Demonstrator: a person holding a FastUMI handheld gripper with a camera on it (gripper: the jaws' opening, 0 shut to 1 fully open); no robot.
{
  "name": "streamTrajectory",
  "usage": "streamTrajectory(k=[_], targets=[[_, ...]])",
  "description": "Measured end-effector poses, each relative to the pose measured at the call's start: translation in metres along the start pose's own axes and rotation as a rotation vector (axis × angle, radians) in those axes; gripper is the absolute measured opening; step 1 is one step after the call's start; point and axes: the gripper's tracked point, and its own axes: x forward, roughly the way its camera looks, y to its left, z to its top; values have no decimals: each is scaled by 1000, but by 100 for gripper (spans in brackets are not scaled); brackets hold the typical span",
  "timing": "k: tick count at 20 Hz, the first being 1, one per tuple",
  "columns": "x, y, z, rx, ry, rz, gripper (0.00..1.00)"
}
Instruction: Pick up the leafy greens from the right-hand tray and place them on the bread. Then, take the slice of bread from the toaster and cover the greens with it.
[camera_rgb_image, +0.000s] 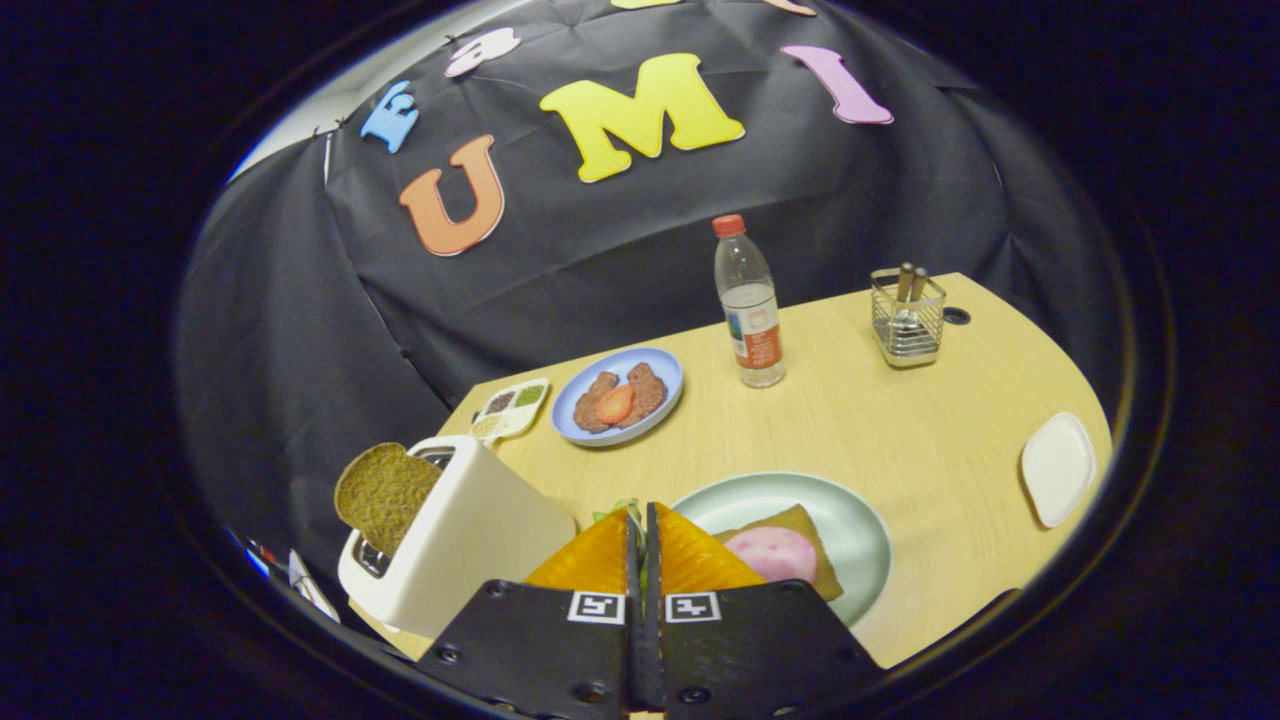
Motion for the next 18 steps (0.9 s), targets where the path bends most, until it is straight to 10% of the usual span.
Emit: streamTrajectory(k=[6, 18], targets=[[4, -46, 1, -107, -12, -73, 8], [-38, -92, 41, -167, -110, -166, 70]])
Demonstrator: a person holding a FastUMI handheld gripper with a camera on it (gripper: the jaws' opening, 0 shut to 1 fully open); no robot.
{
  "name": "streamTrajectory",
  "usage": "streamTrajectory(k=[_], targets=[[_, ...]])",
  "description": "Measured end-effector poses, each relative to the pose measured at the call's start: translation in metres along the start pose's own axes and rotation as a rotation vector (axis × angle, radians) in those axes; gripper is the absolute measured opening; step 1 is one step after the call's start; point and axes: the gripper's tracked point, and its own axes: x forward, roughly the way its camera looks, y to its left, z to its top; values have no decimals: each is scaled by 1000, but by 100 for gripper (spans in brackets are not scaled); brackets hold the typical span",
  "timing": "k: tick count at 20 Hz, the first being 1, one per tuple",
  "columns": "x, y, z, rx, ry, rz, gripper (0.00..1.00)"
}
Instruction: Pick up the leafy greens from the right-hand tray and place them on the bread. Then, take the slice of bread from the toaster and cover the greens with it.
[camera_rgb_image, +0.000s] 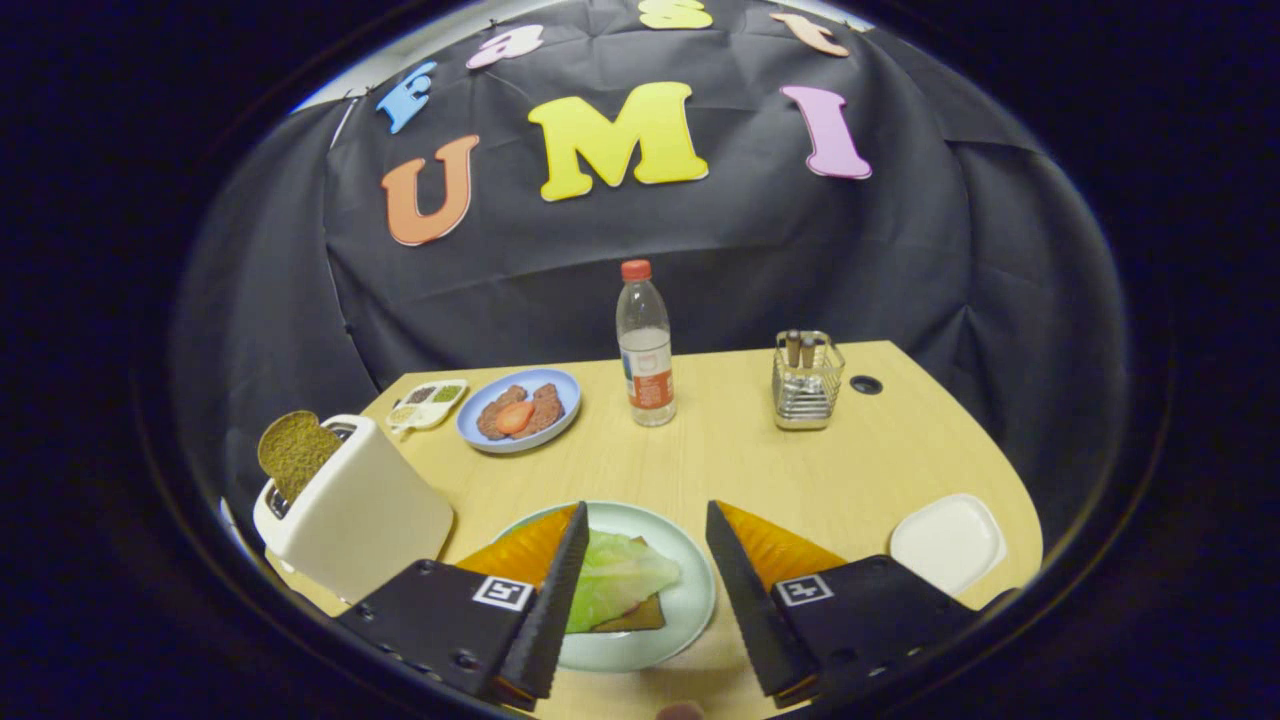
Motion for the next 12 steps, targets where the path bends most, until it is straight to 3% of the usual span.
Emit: streamTrajectory(k=[3, 4, 12], targets=[[-26, -10, 22, -29, -65, -21, 93], [-37, -12, 27, -31, -74, -27, 96], [-113, -6, 71, -87, -170, -71, 96]])
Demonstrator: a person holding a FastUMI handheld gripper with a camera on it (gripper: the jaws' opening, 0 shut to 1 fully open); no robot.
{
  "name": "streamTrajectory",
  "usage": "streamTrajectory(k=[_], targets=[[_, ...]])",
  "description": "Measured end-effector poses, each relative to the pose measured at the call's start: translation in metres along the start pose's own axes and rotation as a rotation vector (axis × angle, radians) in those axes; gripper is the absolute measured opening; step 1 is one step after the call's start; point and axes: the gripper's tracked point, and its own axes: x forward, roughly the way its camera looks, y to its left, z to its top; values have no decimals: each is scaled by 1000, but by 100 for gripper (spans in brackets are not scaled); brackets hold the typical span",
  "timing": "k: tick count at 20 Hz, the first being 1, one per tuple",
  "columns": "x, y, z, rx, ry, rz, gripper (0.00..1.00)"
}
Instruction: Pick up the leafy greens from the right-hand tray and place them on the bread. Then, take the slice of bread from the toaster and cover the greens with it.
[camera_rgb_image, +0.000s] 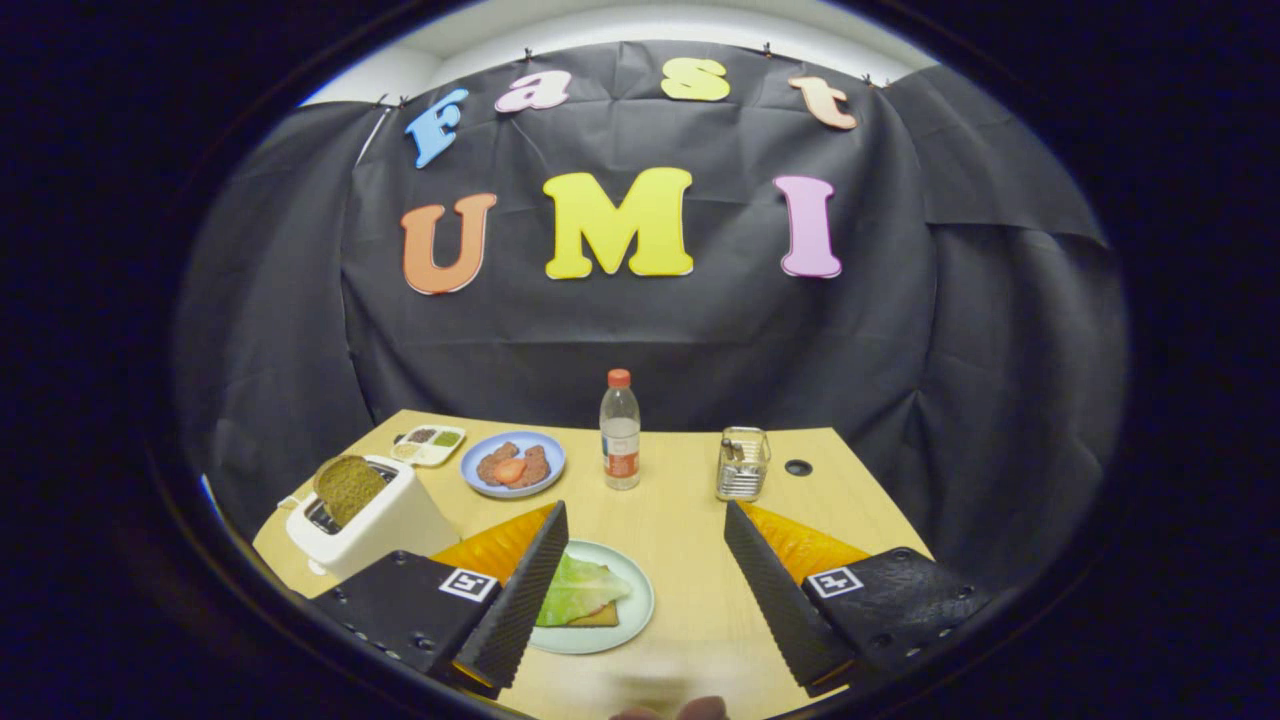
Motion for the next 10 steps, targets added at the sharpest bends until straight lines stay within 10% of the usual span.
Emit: streamTrajectory(k=[10], targets=[[-34, 147, 36, -39, -44, 131, 96]])
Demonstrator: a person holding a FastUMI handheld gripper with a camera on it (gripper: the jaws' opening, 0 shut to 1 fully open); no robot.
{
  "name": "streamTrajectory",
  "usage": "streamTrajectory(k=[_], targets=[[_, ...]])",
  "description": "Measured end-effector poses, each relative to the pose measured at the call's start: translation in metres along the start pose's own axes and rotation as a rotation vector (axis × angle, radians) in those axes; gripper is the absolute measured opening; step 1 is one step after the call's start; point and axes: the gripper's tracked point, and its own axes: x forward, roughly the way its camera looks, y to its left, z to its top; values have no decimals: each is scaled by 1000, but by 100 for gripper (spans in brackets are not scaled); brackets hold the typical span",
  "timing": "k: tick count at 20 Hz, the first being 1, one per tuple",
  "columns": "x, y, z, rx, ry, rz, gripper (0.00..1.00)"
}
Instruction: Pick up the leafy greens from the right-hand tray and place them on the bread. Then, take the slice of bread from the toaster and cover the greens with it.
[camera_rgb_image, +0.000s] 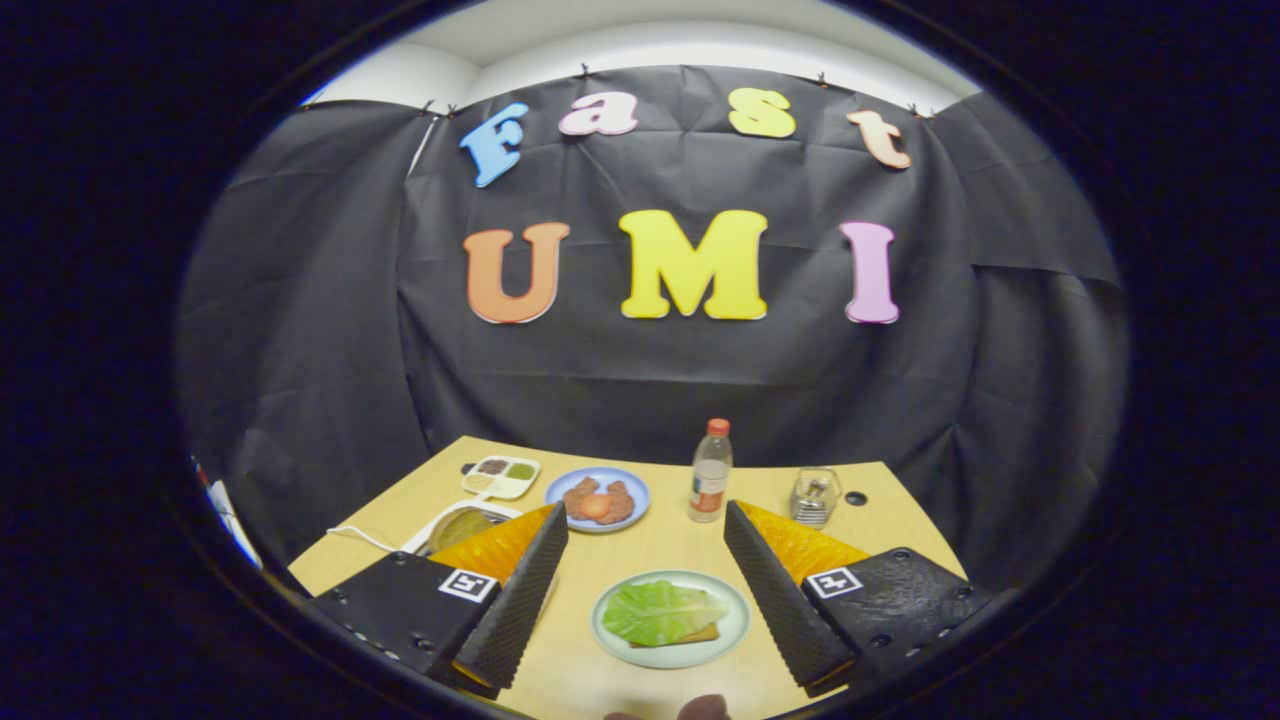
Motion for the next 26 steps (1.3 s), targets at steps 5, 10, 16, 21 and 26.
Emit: streamTrajectory(k=[5, 10, 16, 21, 26], targets=[[9, 102, -14, -30, 25, 110, 96], [35, 159, -37, -81, 42, 128, 96], [84, 167, -81, -44, 126, 40, 96], [115, 163, -103, -46, 171, -21, 79], [126, 162, -104, -69, 171, -41, 44]])
